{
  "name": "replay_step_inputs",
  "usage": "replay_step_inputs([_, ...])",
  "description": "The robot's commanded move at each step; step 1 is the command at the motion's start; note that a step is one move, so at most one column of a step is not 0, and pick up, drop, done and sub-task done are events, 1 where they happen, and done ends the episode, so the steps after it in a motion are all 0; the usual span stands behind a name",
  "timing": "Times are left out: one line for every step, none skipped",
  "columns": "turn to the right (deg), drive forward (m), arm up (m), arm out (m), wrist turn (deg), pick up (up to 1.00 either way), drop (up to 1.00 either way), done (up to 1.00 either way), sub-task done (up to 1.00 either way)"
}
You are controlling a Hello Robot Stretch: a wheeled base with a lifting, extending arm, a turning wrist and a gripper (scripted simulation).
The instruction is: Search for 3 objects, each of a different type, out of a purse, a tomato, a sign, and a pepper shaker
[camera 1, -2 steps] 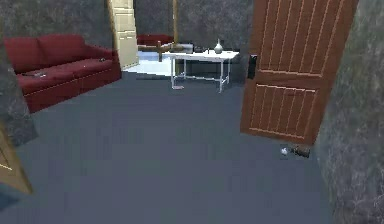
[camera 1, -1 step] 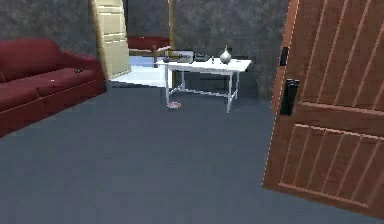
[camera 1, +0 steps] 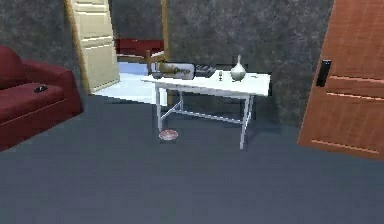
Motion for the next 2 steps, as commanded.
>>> replay_step_inputs([3.0, 0.00, 0.00, 0.00, 0.0, 0.00, 0.00, 0.00, 0.00])
replay_step_inputs([0.0, 0.35, 0.00, 0.00, 0.0, 0.00, 0.00, 0.00, 0.00])
